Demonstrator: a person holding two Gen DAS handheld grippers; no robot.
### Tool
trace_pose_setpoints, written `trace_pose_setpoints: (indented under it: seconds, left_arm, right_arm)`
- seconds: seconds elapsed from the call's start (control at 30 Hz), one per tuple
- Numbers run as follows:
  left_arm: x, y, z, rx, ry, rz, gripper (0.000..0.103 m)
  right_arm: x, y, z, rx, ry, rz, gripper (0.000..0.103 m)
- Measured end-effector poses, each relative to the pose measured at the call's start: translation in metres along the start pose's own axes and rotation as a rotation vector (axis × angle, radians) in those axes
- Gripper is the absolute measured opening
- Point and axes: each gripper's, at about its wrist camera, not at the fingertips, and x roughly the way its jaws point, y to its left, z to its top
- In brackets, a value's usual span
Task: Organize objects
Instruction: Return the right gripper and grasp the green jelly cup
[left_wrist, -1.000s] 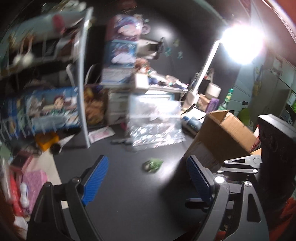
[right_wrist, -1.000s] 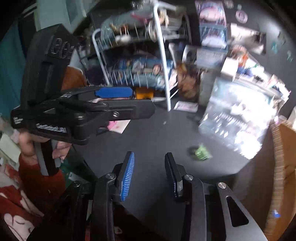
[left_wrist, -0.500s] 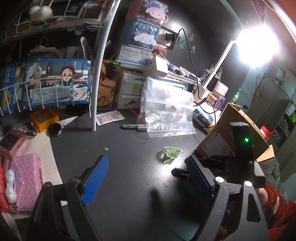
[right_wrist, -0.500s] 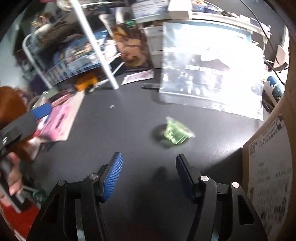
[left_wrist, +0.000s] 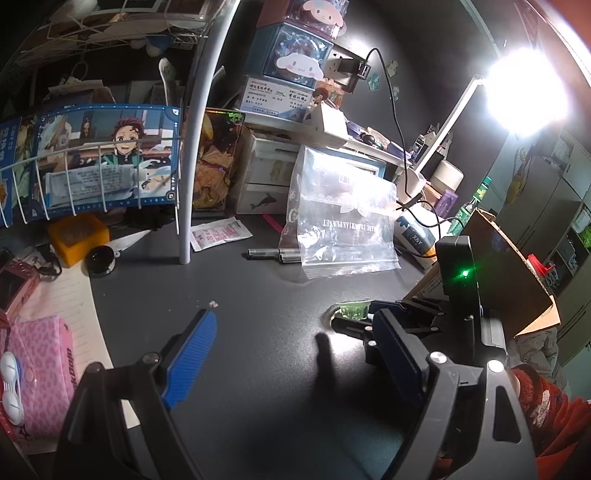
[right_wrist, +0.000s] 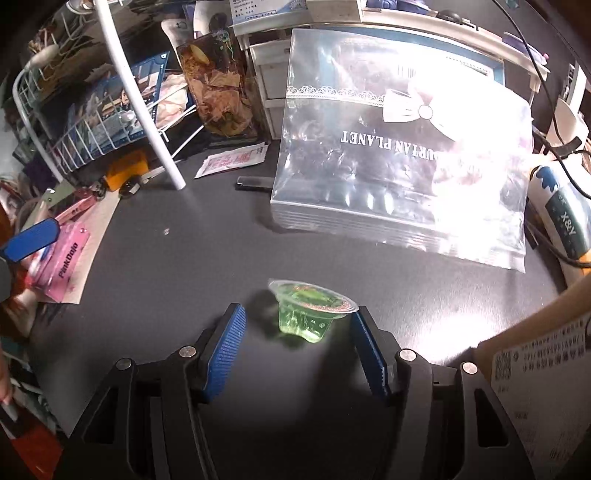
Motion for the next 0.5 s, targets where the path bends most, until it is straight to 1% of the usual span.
trace_pose_setpoints:
  seconds: [0.1, 0.13, 0.27, 0.3, 0.5]
  left_arm:
    - [0.000, -0.001, 0.000, 0.000, 0.001, 0.005, 0.084]
    - [0.000, -0.001, 0.000, 0.000, 0.001, 0.007, 0.084]
    - [-0.001, -0.001, 0.000, 0.003, 0.003, 0.013, 0.084]
    - [-0.002, -0.002, -0.001, 0.004, 0.004, 0.017, 0.084]
    - [-0.009, -0.012, -0.002, 0.014, 0.008, 0.011, 0.084]
  right_arm:
    - [0.002, 0.000, 0.002, -0.023, -0.013, -0.027, 0.042]
    - [0.004, 0.001, 0.003, -0.028, -0.017, -0.031, 0.037]
    - [0.004, 0.003, 0.003, -0.058, -0.039, -0.027, 0.037]
    - [0.004, 0.004, 0.002, -0.062, -0.042, -0.020, 0.033]
    - [-0.019, 0.018, -0.008, -0.110, -0.100, 0.049, 0.033]
